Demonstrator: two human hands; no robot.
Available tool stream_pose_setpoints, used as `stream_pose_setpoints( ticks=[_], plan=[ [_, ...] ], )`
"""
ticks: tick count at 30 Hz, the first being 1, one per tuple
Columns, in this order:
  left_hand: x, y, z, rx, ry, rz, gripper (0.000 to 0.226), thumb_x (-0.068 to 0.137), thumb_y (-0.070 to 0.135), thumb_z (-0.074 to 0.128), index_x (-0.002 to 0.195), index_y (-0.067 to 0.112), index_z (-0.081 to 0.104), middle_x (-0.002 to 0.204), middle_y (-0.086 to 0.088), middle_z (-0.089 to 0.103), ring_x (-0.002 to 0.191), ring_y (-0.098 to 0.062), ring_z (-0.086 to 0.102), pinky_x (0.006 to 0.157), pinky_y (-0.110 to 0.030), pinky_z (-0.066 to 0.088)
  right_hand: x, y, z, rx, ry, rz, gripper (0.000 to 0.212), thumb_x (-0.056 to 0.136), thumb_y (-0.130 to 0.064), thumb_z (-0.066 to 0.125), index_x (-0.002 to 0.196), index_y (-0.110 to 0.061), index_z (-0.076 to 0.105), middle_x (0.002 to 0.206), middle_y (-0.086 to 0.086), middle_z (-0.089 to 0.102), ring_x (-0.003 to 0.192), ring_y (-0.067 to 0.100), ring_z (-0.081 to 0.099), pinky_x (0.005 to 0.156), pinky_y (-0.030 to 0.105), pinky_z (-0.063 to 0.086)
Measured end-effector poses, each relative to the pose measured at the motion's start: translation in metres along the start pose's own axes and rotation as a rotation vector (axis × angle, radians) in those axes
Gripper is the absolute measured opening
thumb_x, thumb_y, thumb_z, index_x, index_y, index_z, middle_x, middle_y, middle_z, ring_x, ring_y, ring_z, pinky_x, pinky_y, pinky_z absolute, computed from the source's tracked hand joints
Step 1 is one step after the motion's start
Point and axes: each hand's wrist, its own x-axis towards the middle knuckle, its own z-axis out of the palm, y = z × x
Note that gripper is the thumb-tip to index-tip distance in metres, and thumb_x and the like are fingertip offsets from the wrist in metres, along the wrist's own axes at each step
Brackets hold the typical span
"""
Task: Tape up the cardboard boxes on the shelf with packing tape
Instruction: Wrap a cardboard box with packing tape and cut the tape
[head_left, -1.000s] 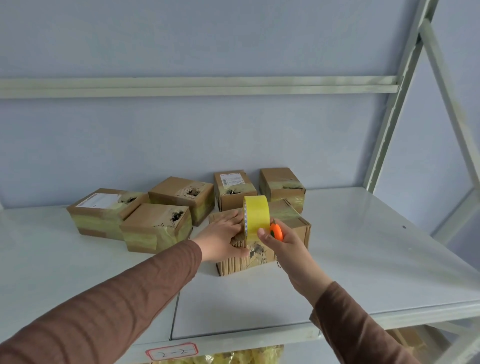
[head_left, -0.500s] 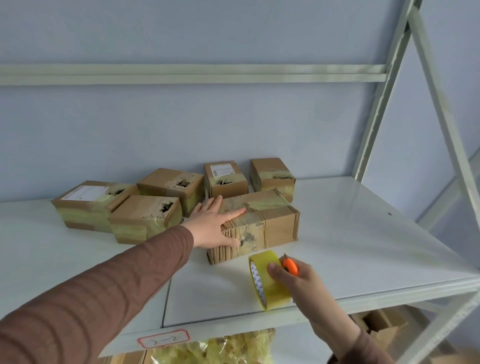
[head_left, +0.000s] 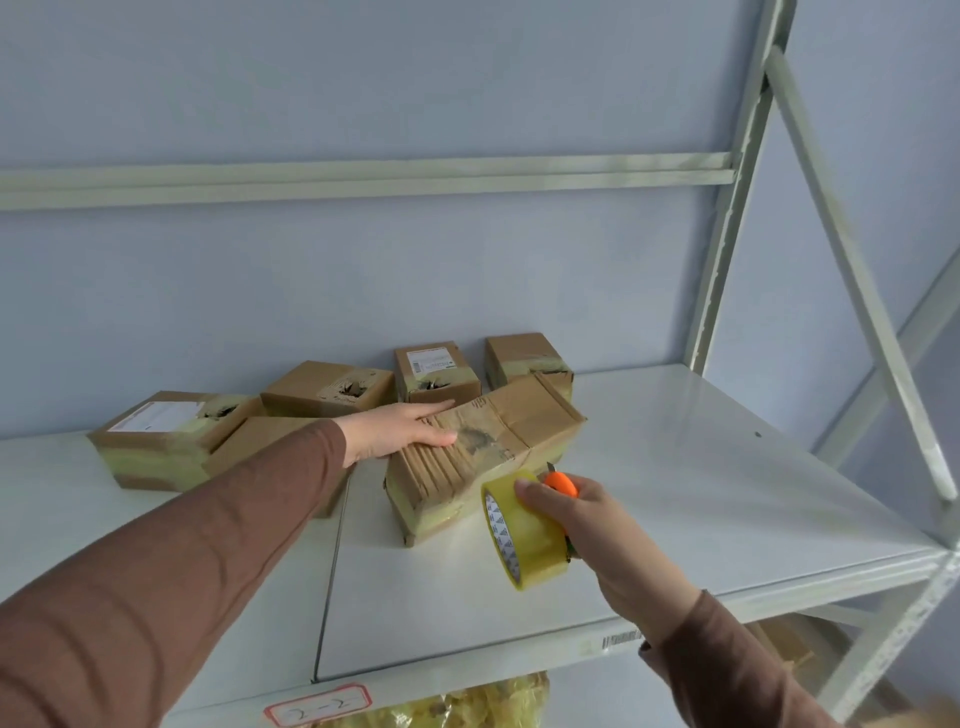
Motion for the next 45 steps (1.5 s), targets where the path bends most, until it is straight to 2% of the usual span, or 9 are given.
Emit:
stream_pose_setpoints(
  ticks=[3, 7, 11, 19, 22, 26, 35, 40, 45],
  plan=[
    [-0.006, 0.001, 0.006, 0.294, 0.241, 0.326, 0.056, 0.1, 0.033, 0.065, 0.151, 0.044, 0.044, 0.163, 0.019, 0.027, 0.152, -0.001, 0.016, 0.122, -0.024, 0.004, 0.008, -0.003, 0.002, 0.022, -0.034, -0.038, 0.036, 0.084, -0.044, 0.079, 0.092, -0.01, 0.071, 0.082, 0.003, 0.072, 0.071, 0.016, 0.067, 0.066, 0.022, 0.05],
    [-0.008, 0.001, 0.019, 0.473, 0.228, 0.472, 0.046, 0.109, 0.006, 0.038, 0.147, 0.025, 0.055, 0.159, 0.012, 0.038, 0.147, 0.007, 0.017, 0.123, -0.012, 0.002, 0.012, -0.006, 0.005, -0.012, -0.074, -0.053, 0.034, 0.088, -0.048, 0.075, 0.088, -0.016, 0.064, 0.077, 0.001, 0.058, 0.069, 0.016, 0.056, 0.065, 0.024, 0.044],
    [-0.003, -0.004, 0.014, 0.627, 0.084, 0.421, 0.057, 0.108, 0.048, 0.038, 0.161, 0.03, 0.028, 0.169, 0.01, 0.012, 0.147, 0.011, -0.004, 0.114, -0.005, -0.011, 0.014, -0.006, 0.005, -0.073, -0.091, -0.042, 0.057, 0.09, -0.054, 0.07, 0.102, 0.002, 0.063, 0.086, 0.011, 0.062, 0.08, 0.024, 0.06, 0.079, 0.039, 0.047],
    [0.001, -0.007, 0.017, 0.849, 0.046, 0.495, 0.075, 0.103, 0.044, 0.053, 0.164, 0.033, 0.011, 0.17, 0.011, -0.006, 0.155, 0.0, -0.01, 0.123, -0.019, -0.007, 0.004, 0.029, -0.003, -0.067, -0.155, -0.046, 0.058, 0.086, -0.054, 0.068, 0.114, -0.003, 0.064, 0.087, -0.001, 0.055, 0.078, 0.011, 0.05, 0.073, 0.021, 0.037],
    [-0.001, -0.008, 0.023, 0.802, 0.064, 0.532, 0.069, 0.106, 0.038, 0.049, 0.164, 0.034, 0.012, 0.172, 0.009, 0.003, 0.156, -0.002, -0.003, 0.127, -0.023, -0.004, -0.002, 0.043, -0.001, -0.157, -0.236, -0.101, 0.015, 0.093, -0.041, 0.065, 0.097, -0.028, 0.071, 0.074, -0.02, 0.055, 0.065, -0.003, 0.047, 0.061, 0.006, 0.035],
    [-0.003, -0.009, 0.018, 0.779, 0.009, 0.537, 0.068, 0.107, 0.03, 0.046, 0.161, 0.047, 0.008, 0.171, 0.006, 0.002, 0.157, -0.004, -0.006, 0.129, -0.034, -0.003, 0.0, 0.061, 0.009, -0.348, -0.19, -0.217, 0.008, 0.102, -0.012, 0.061, 0.1, -0.018, 0.067, 0.07, -0.019, 0.049, 0.067, 0.004, 0.039, 0.064, 0.02, 0.034],
    [0.01, -0.016, 0.007, 0.845, 0.028, 0.521, 0.07, 0.108, 0.03, 0.047, 0.161, 0.048, 0.004, 0.172, 0.009, -0.002, 0.157, -0.005, -0.006, 0.129, -0.036, -0.001, -0.019, 0.056, 0.043, -0.123, 0.049, -0.049, 0.045, 0.089, -0.044, 0.065, 0.08, -0.005, 0.044, 0.073, 0.003, 0.039, 0.069, 0.019, 0.041, 0.068, 0.037, 0.036],
    [-0.008, -0.015, 0.027, 0.934, 0.378, 0.406, 0.088, 0.099, 0.038, 0.062, 0.162, 0.043, 0.001, 0.172, 0.002, -0.005, 0.158, -0.015, -0.002, 0.129, -0.039, 0.0, -0.016, 0.051, 0.048, -0.054, 0.037, -0.012, 0.038, 0.099, -0.033, 0.065, 0.082, -0.003, 0.05, 0.076, 0.007, 0.044, 0.072, 0.022, 0.046, 0.069, 0.039, 0.039],
    [-0.051, -0.035, 0.092, -0.042, 0.988, 0.434, 0.037, 0.083, 0.01, 0.07, 0.116, 0.024, 0.058, 0.116, 0.005, 0.056, 0.112, -0.014, 0.054, 0.095, -0.022, 0.041, -0.015, 0.054, 0.045, -0.003, 0.014, -0.032, 0.045, 0.1, -0.034, 0.064, 0.103, 0.009, 0.053, 0.082, 0.008, 0.05, 0.077, 0.023, 0.052, 0.074, 0.04, 0.046]
  ],
)
